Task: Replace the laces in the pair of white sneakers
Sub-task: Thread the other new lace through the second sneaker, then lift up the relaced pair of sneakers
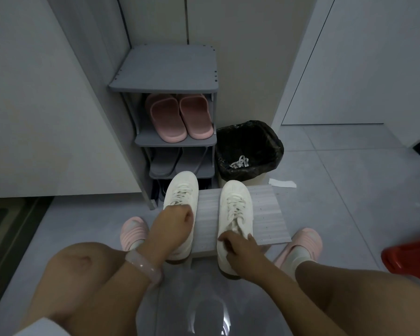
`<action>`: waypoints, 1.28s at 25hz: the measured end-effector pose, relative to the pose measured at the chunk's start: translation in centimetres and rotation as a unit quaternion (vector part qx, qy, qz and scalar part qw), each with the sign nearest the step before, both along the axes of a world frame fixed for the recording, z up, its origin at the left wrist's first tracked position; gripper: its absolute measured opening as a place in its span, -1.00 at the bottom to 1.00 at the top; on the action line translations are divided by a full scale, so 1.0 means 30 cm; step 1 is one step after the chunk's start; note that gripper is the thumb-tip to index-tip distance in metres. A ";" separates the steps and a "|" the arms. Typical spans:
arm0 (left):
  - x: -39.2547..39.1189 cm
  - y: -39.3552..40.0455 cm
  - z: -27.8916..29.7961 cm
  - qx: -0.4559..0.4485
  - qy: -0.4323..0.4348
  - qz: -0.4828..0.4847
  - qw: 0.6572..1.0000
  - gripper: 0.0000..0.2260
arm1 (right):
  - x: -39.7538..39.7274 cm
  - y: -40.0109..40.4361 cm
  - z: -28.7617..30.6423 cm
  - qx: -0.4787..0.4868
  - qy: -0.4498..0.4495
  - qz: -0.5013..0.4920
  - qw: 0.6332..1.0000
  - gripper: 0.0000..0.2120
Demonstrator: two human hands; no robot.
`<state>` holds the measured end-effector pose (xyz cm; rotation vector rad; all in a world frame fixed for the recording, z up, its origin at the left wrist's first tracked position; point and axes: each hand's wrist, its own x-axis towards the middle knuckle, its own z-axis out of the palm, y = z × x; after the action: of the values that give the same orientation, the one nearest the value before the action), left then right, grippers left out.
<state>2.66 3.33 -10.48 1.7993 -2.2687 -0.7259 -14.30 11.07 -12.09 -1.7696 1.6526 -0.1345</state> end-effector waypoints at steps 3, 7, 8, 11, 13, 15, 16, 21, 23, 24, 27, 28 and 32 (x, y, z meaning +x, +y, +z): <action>0.053 0.013 -0.025 0.108 -0.166 -0.087 0.976 -0.74 | -0.026 0.009 -0.004 -0.100 -0.038 -0.083 0.991 -0.82; 0.042 0.044 -0.094 0.122 -0.268 -0.138 0.945 -0.74 | -0.077 0.046 0.021 -0.035 0.126 0.018 0.991 -0.72; 0.028 0.056 -0.097 0.061 -0.282 -0.145 0.947 -0.76 | -0.074 0.046 0.019 -0.015 0.153 0.053 0.987 -0.66; -0.004 0.073 -0.083 -0.015 -0.289 -0.186 0.939 -0.84 | -0.043 0.000 0.026 -0.004 0.155 0.073 0.985 -0.60; -0.006 0.080 -0.115 0.059 -0.262 -0.228 0.936 -0.78 | -0.032 -0.039 0.024 -0.036 0.105 0.046 0.993 -0.61; -0.007 0.081 -0.128 0.100 -0.223 -0.240 0.940 -0.74 | -0.026 -0.059 0.022 -0.023 0.057 0.051 0.997 -0.61; -0.003 0.083 -0.127 0.108 -0.199 -0.241 0.944 -0.73 | -0.022 -0.055 0.018 -0.002 0.060 0.075 0.995 -0.63; 0.026 0.030 -0.053 0.016 -0.029 -0.054 0.998 -0.79 | -0.070 -0.011 0.035 -0.083 0.046 -0.105 0.990 -0.81; 0.060 0.009 -0.058 0.020 -0.014 0.030 0.999 -0.74 | -0.111 -0.012 0.014 -0.113 0.039 -0.231 0.966 -0.80; 0.069 0.013 -0.079 0.071 -0.023 0.035 0.997 -0.62 | -0.123 -0.015 -0.005 -0.068 0.038 -0.250 0.965 -0.69; 0.063 0.036 -0.157 0.188 -0.036 -0.010 0.981 -0.41 | -0.126 -0.021 -0.087 0.124 -0.092 -0.260 0.953 -0.40; 0.061 0.029 -0.178 0.193 -0.024 -0.015 0.981 -0.40 | -0.126 -0.023 -0.103 0.155 -0.153 -0.285 0.934 -0.36; 0.064 0.000 -0.170 0.246 0.060 -0.011 0.967 -0.41 | -0.146 -0.040 -0.137 0.179 -0.252 -0.309 0.899 -0.33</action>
<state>4.58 3.32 -15.58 1.8504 -2.1625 -1.4662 -18.68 9.86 -16.19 -0.7979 1.6489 -0.4975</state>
